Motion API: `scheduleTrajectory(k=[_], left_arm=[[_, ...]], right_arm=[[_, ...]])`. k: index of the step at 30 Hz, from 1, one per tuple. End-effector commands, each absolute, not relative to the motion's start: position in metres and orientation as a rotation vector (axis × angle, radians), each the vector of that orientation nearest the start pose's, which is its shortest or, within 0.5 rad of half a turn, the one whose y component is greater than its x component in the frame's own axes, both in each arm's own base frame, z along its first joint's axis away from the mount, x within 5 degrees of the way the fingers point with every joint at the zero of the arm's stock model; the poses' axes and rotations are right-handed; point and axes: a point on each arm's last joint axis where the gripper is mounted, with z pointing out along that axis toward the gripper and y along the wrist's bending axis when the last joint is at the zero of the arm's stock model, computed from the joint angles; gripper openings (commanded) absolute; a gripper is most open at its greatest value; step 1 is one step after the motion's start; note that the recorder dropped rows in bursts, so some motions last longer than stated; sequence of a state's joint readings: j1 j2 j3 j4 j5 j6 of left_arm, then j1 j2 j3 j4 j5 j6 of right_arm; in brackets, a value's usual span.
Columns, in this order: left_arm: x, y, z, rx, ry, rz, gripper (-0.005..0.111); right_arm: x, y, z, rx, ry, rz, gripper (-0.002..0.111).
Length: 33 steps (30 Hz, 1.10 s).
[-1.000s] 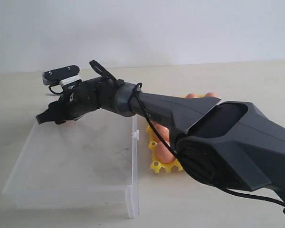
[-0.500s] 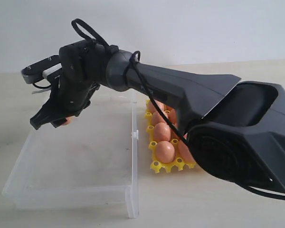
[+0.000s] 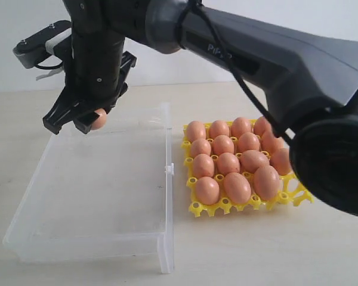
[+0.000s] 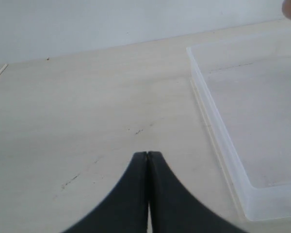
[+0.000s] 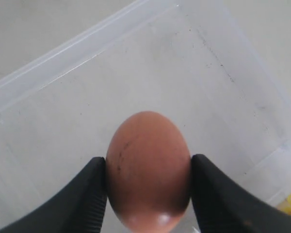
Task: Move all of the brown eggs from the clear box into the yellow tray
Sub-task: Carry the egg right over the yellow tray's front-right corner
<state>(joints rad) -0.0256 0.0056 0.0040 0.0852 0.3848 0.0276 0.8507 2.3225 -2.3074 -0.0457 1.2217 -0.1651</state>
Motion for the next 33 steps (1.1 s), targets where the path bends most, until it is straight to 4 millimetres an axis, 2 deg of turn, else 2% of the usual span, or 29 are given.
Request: scheduleTrajectory(k=[1,4,7,11,13,16,17,21,26,33], left_arm=[[0.053,0.001,0.179,0.1,1.859,0.075,0.0],[0.053,0.001,0.179,0.1,1.859,0.075,0.0],[0.053,0.001,0.179,0.1,1.859,0.075,0.0],[0.053,0.001,0.179,0.1,1.859,0.075,0.0],[0.053,0.001,0.179,0.1,1.859,0.075,0.0],[0.053,0.001,0.179,0.1,1.859,0.075,0.0],[0.053,0.001,0.179,0.1,1.859,0.075,0.0],[0.053,0.001,0.179,0.1,1.859,0.075,0.0],[0.053,0.001,0.179,0.1,1.859,0.075,0.0],[0.053,0.001,0.179,0.1,1.859,0.075,0.0]], right_arm=[[0.329,0.372,0.272,-1.325,2.314,0.158,0.0],[0.325,0.369,0.27,-1.3,2.295,0.221,0.0],[0.317,0.36,0.255,-1.317,2.305,0.212,0.0],[0.294,0.337,0.261,-1.167,2.154,0.365,0.0],[0.279,0.303,0.26,-1.07,2.152,0.405,0.0],[0.273,0.255,0.261,-0.991,2.239,0.362,0.0],[0.272,0.231,0.262,-0.933,2.288,0.341,0.0],[0.263,0.161,0.256,-0.806,2.549,0.247,0.0],[0.259,0.127,0.251,-0.76,2.71,0.16,0.0],[0.255,0.109,0.244,-0.806,2.842,0.036,0.0]])
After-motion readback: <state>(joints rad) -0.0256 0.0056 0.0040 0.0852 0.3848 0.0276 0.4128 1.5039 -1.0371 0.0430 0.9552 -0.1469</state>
